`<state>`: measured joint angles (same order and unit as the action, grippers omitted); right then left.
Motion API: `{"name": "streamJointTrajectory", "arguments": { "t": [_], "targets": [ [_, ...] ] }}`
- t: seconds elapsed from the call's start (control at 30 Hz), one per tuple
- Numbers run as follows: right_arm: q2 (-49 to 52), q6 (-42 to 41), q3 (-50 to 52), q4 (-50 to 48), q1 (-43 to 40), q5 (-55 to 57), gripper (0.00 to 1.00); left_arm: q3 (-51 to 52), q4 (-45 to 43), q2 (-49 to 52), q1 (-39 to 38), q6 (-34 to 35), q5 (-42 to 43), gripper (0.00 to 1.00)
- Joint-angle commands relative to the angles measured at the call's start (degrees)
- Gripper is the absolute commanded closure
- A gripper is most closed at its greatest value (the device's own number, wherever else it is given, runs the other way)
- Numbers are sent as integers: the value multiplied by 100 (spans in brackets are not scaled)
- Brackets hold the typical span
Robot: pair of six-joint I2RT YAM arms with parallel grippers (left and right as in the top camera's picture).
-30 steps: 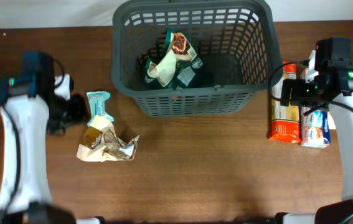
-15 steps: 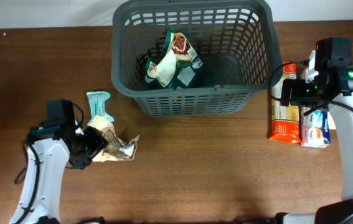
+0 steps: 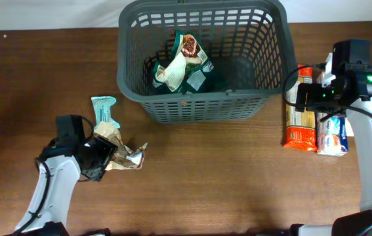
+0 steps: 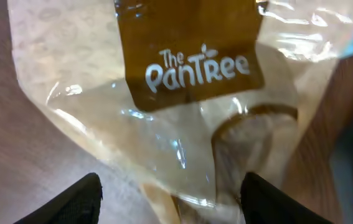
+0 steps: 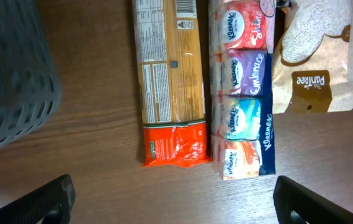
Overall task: Pack container
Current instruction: 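Lower left gripper onto the crumpled brown snack bag and grasp it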
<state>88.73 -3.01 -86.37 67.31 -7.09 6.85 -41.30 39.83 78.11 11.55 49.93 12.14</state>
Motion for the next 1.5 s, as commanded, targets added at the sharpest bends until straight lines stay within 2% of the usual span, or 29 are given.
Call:
{"name": "streamJointTrajectory", "arguments": {
  "t": [0.0, 0.27, 0.3, 0.33, 0.4, 0.47, 0.5, 0.53, 0.6, 0.63, 0.67, 0.77, 0.83, 0.87, 1.03, 1.2, 1.37, 1.47],
  "targets": [
    [15, -22, -103, -2, -15, 94, 1, 221, -275, 33, 22, 411, 52, 34],
    [15, -22, -103, -2, -15, 92, 1, 398, -881, 632, 22, 485, 59, 35],
    [15, -22, -103, -2, -15, 92, 1, 398, -905, 734, 22, 490, 76, 38],
    [15, -22, -103, -2, -15, 94, 1, 398, -940, 898, 22, 490, 120, 46],
    [15, -22, -103, -2, -15, 94, 1, 398, -988, 1071, 22, 490, 122, 51],
    [15, -22, -103, -2, -15, 92, 1, 398, -1054, 1185, 22, 487, 146, 61],
    [15, -22, -103, -2, -15, 92, 1, 398, -1134, 1235, 22, 487, 210, 70],
    [15, -22, -103, -2, -15, 92, 1, 398, -1178, 1237, 22, 487, 236, 72],
    [15, -22, -103, -2, -15, 94, 1, 398, -1259, 1237, 22, 487, 321, 69],
    [15, -22, -103, -2, -15, 94, 1, 398, -1333, 1237, 22, 487, 363, 63],
    [15, -22, -103, -2, -15, 94, 1, 398, -1375, 1237, 22, 487, 382, 64],
    [15, -22, -103, -2, -15, 94, 1, 398, -1419, 1237, 22, 487, 446, 79],
    [15, -22, -103, -2, -15, 92, 1, 398, -1438, 1237, 24, 487, 483, 94],
    [15, -22, -103, -2, -15, 94, 1, 398, -1438, 1237, 24, 487, 483, 98],
    [15, -22, -103, -2, -15, 92, 1, 398, -1460, 1235, 24, 485, 599, 98],
    [15, -22, -103, -2, -15, 94, 1, 389, -1742, 1119, 26, 195, 951, 98],
    [15, -22, -103, -2, -15, 92, 1, 269, -1711, 435, 133, -337, 929, 98],
    [15, -22, -103, -2, -15, 92, 1, 236, -1620, -72, 284, -413, 929, 98]
  ]
}}
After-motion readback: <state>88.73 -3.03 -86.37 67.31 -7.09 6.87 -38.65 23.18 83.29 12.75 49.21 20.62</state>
